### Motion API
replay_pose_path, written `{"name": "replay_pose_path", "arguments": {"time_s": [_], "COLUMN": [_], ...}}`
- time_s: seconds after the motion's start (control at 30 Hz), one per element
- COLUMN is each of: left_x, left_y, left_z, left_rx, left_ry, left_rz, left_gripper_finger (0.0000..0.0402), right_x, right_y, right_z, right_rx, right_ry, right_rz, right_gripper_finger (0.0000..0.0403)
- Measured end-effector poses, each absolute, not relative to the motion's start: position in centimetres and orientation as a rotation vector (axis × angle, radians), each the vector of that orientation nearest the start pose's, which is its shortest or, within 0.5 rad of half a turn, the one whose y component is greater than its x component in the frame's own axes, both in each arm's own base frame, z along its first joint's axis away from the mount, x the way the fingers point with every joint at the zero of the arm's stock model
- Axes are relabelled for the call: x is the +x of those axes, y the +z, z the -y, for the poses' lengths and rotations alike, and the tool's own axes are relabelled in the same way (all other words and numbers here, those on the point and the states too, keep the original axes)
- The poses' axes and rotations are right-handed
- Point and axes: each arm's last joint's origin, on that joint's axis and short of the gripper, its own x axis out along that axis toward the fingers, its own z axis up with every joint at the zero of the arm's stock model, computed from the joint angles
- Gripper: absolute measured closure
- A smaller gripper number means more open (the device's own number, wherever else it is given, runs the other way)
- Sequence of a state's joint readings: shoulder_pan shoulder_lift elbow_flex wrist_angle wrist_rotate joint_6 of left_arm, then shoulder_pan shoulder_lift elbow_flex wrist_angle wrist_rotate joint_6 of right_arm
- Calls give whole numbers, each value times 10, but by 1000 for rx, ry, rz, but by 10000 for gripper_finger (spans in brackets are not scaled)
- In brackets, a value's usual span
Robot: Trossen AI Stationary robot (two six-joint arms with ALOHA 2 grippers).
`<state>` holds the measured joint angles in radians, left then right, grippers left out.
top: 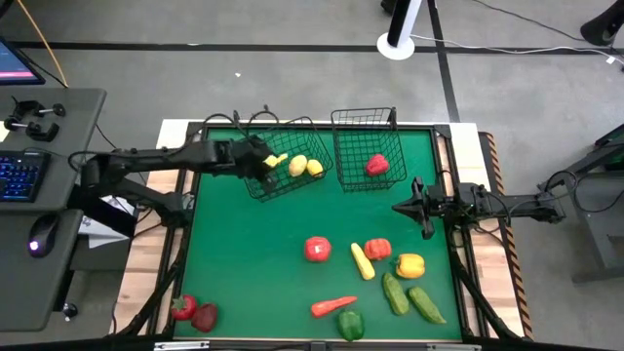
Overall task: Sort produce into baskets
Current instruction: Adjust the left wire basket
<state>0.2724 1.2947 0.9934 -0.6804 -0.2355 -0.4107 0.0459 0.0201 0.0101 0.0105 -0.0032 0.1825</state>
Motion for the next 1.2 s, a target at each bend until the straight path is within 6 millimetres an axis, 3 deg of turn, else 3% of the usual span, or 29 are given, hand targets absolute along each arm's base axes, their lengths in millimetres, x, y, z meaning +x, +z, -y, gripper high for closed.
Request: {"name": "replay_pose_path", "arguments": {"time_s": [0.27,0.43,0.6,0.73,1.0,1.2], "left_x": [310,352,387,397,396,401], "left_y": [237,229,216,212,217,214], "left_z": [-105,-122,-130,-130,-129,-108], "left_rx": [-525,-474,-476,-465,-454,-469], "left_ry": [666,696,571,605,577,449], "left_rz": [-604,-616,-672,-678,-676,-723], "left_gripper_finger": [401,401,401,401,401,401], "right_x": [98,98,98,98,98,98], "right_y": [167,167,166,167,166,167], "right_z": [-5,-5,-5,-5,-5,-5], "right_rx": [183,183,183,183,183,183], "right_ry": [49,49,49,49,49,49], "right_rz": [-4,-4,-4,-4,-4,-4], "right_gripper_finger": [402,402,402,402,402,402]}}
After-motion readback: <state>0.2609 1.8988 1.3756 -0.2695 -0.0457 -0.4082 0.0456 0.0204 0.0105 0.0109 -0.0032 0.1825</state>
